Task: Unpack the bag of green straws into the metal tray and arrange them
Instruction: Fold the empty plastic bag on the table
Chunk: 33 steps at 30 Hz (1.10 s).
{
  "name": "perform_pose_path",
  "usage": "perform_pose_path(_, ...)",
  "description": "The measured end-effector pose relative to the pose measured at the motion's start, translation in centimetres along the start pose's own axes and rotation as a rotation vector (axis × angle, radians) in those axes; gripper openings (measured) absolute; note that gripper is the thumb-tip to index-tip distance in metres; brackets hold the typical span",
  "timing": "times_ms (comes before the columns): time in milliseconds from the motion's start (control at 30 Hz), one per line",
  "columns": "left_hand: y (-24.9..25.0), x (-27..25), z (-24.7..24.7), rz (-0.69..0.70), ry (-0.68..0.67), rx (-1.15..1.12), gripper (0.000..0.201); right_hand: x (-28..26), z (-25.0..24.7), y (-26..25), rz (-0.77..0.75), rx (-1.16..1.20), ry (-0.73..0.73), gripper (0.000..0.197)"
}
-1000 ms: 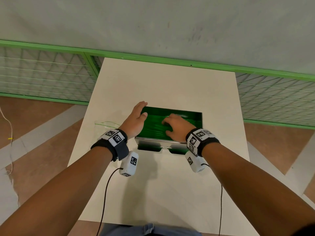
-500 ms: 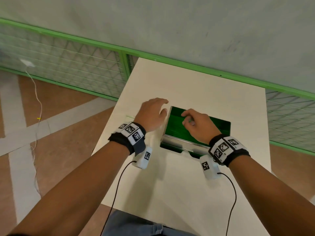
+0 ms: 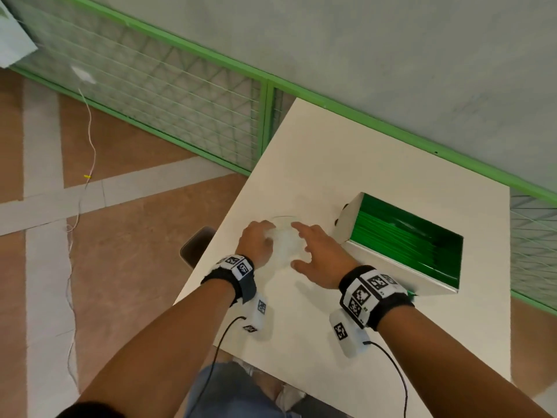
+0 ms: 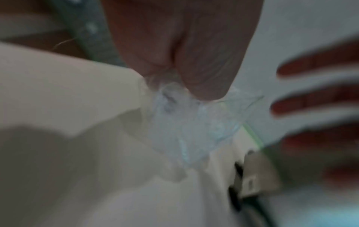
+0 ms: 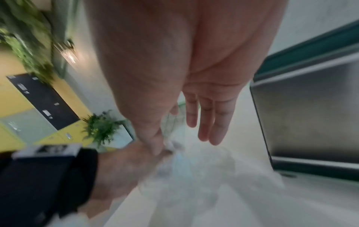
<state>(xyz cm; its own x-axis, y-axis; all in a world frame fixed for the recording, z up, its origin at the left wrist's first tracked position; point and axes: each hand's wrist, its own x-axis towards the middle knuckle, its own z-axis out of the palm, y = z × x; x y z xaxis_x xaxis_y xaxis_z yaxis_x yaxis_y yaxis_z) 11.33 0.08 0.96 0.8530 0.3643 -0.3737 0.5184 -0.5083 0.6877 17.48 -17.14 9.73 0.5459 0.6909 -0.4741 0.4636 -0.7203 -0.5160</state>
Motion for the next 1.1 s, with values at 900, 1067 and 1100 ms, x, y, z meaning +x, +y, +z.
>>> perform_pose_path(900, 5.0, -7.4, -8.9, -0.030, 0.345, -0.850, 0.020, 1.4, -1.3, -9.4, -0.092, 0.795, 0.393, 0.030)
perform_pose_path(1067, 7.0, -9.0, -7.9, 0.026, 0.510, -0.703, 0.048, 1.3, -1.2, -10.9, -0.180, 0.603, 0.609, 0.007)
perform_pose_path(1100, 7.0, -9.2, -8.0, 0.038, 0.565, -0.690, 0.050, 1.2, -1.1, -11.2, -0.233, 0.574, 0.608, 0.002)
